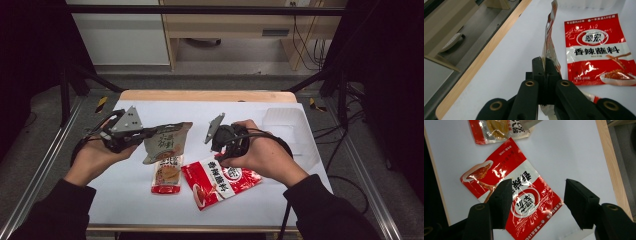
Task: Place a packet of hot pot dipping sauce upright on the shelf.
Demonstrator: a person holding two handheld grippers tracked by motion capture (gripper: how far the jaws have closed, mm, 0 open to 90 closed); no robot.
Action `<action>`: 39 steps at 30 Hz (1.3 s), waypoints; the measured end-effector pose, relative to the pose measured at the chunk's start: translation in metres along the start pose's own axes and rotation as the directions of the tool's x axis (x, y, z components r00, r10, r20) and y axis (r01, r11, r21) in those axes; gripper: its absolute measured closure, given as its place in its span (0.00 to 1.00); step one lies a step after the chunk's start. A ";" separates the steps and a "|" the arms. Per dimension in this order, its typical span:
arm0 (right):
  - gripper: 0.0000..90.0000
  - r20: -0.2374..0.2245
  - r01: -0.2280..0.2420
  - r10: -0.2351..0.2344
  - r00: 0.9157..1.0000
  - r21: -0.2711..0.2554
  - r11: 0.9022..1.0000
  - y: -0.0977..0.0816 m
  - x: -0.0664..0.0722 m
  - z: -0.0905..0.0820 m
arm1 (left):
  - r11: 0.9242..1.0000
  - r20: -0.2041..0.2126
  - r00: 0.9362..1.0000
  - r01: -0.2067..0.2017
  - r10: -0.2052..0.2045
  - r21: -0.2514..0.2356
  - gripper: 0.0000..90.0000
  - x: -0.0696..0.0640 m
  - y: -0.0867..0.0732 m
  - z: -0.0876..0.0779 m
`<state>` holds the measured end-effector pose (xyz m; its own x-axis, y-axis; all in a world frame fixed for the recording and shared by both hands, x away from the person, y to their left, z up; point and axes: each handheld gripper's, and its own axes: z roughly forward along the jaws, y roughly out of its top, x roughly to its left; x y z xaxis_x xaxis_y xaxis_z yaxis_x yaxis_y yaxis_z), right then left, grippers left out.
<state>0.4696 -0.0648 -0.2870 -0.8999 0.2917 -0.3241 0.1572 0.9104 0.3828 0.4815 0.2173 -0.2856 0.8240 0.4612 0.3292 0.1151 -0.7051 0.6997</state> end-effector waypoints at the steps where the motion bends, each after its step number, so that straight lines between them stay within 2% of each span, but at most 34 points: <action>1: 0.45 0.003 -0.002 0.002 1.000 -0.001 1.000 0.000 -0.003 0.002 | 1.000 0.004 1.000 -0.013 0.013 0.004 1.00 0.001 0.004 0.004; 3: 0.47 0.010 -0.003 0.003 1.000 -0.003 1.000 -0.002 -0.010 0.005 | 1.000 0.011 1.000 -0.013 0.013 -0.003 1.00 0.001 0.010 0.013; 7: 0.51 0.027 0.008 -0.007 1.000 -0.016 1.000 -0.005 -0.021 0.007 | 0.999 0.034 0.999 -0.042 0.041 0.005 1.00 0.000 0.022 0.028; 12: 0.52 0.059 -0.002 0.004 0.998 -0.027 1.000 -0.006 -0.034 0.005 | 0.998 0.069 0.995 -0.067 0.065 0.014 1.00 -0.002 0.031 0.041; 15: 0.54 0.076 -0.007 0.009 0.997 -0.034 0.999 -0.006 -0.038 0.005 | 0.996 0.087 0.993 -0.086 0.086 0.001 1.00 -0.007 0.036 0.047; 17: 0.54 0.066 -0.009 0.012 0.998 -0.038 0.999 -0.006 -0.039 0.008 | 0.995 0.099 0.990 -0.097 0.098 -0.006 1.00 -0.011 0.038 0.050; 22: 0.55 0.057 0.026 -0.022 0.998 -0.058 0.998 -0.005 -0.040 0.015 | 0.993 0.123 0.985 -0.118 0.120 -0.027 1.00 -0.020 0.045 0.053; 25: 0.61 0.028 0.046 -0.044 0.999 -0.066 0.997 -0.003 -0.036 0.018 | 0.990 0.140 0.981 -0.132 0.137 -0.040 1.00 -0.024 0.047 0.054; 26: 0.66 0.008 0.050 -0.050 0.999 -0.067 0.997 -0.003 -0.034 0.019 | 0.990 0.143 0.979 -0.138 0.143 -0.041 1.00 -0.025 0.048 0.054; 28: 0.67 0.004 0.051 -0.051 0.999 -0.066 0.996 -0.002 -0.033 0.020 | 0.988 0.152 0.977 -0.147 0.152 -0.046 1.00 -0.028 0.049 0.056; 30: 0.73 -0.010 0.049 -0.050 0.999 -0.066 0.997 -0.002 -0.032 0.023 | 0.986 0.158 0.974 -0.159 0.164 -0.046 1.00 -0.029 0.050 0.056; 34: 0.83 -0.026 0.049 -0.051 0.998 -0.069 0.996 -0.002 -0.030 0.028 | 0.986 0.173 0.972 -0.153 0.162 -0.063 1.00 -0.032 0.050 0.056; 39: 0.96 -0.040 0.029 -0.032 0.999 -0.069 0.997 -0.003 -0.030 0.033 | 0.986 0.178 0.971 -0.152 0.162 -0.068 1.00 -0.034 0.049 0.058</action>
<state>0.5092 -0.0662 -0.3065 -0.9201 0.2507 -0.3010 0.1027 0.8958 0.4324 0.4914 0.1363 -0.2992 0.9170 0.2377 0.3203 -0.0495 -0.7290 0.6827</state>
